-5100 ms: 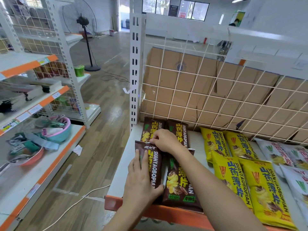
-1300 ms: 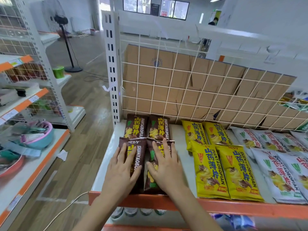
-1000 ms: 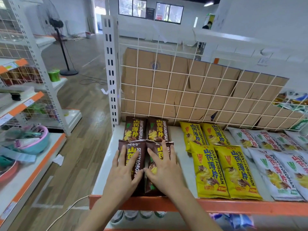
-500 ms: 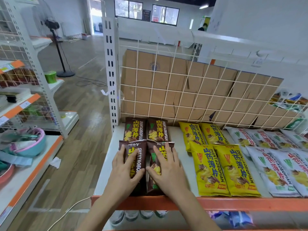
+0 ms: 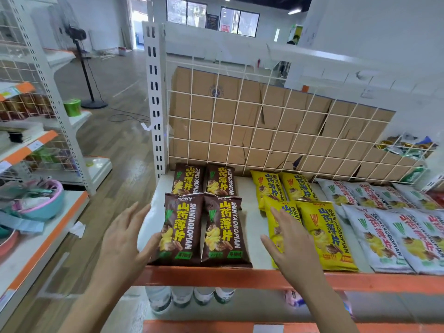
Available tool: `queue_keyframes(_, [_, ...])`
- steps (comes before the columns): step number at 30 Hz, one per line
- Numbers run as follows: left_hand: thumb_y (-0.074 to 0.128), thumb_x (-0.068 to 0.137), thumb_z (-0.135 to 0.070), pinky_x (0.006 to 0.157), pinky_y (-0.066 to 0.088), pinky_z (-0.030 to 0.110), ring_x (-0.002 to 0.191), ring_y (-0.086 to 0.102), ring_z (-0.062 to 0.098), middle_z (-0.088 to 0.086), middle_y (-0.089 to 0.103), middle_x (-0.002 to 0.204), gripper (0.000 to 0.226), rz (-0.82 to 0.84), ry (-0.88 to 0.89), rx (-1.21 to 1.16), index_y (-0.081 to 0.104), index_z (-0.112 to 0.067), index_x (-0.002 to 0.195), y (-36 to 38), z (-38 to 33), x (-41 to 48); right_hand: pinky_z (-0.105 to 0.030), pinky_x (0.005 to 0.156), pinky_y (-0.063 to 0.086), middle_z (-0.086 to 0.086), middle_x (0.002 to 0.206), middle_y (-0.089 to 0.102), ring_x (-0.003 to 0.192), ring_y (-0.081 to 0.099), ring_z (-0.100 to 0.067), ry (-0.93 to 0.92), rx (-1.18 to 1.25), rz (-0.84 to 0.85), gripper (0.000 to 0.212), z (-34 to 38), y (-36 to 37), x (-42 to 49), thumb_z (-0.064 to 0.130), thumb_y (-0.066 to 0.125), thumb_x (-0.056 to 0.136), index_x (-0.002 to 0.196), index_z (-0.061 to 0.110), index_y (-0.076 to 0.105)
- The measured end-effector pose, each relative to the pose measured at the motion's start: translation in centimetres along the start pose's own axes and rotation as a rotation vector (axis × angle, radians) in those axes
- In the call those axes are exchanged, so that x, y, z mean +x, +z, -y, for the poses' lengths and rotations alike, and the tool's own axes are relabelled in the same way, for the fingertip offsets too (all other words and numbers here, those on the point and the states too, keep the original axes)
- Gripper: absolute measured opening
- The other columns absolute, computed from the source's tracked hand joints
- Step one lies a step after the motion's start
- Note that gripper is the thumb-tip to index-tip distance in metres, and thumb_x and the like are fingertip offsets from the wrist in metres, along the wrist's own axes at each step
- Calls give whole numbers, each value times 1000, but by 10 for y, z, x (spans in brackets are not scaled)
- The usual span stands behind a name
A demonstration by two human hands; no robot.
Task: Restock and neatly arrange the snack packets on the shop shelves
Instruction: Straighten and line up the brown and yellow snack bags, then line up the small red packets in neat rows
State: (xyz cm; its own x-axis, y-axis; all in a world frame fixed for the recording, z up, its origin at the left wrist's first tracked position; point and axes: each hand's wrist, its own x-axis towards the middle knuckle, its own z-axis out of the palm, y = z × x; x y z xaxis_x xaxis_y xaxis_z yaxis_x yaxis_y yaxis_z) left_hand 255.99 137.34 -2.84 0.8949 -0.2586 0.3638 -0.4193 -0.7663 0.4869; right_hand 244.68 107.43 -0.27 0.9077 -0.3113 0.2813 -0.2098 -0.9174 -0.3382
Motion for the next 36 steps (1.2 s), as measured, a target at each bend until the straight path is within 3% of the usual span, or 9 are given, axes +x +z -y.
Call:
queue_keyframes(8, [37,79,-56,96,39,52,118,47,34,16,52,128,70,-6,-11,104,54,-9,128,-18,-25,-49,-46,92,44,-11,129,56,117,54,-31,35,-29,-70,61,-44,-34,-59,53,38,80,128,18,54])
queue_keyframes(12, [40,78,-52,91,43,54,113,51,37,16,52,125,65,-20,21,106,54,-9,125,-21,-45,-78,-38,96,39,-6,132,54,120,49,-25,69,-8,-97,63,-65,-50,-94,54,38,78,129,21,53])
queue_keyframes(20, [41,78,-48,92,38,48,110,48,34,16,54,122,64,-12,112,131,56,-5,122,-12,-82,-120,-43,92,44,-9,127,58,114,56,-30,158,-81,-66,64,-111,-81,-155,53,36,79,127,15,54])
queue_keyframes(25, [40,76,-51,90,41,53,111,49,35,15,53,126,67,44,139,62,55,-8,126,0,-107,-116,-45,94,42,-7,133,54,118,54,-31,235,-116,-89,71,-131,-100,-181,64,29,82,131,18,51])
queue_keyframes(29, [44,76,-49,88,43,53,110,49,34,14,54,126,64,76,204,34,53,-13,128,13,-131,-95,-49,83,49,-10,122,61,104,62,-33,309,-175,-133,74,-141,-115,-195,67,20,87,126,15,56])
queue_keyframes(36, [36,78,-52,90,39,58,109,51,42,16,56,123,66,153,338,36,56,-8,123,50,-170,-57,-46,95,42,-8,124,59,113,56,-31,483,-286,-195,63,-157,-138,-214,55,34,79,126,18,54])
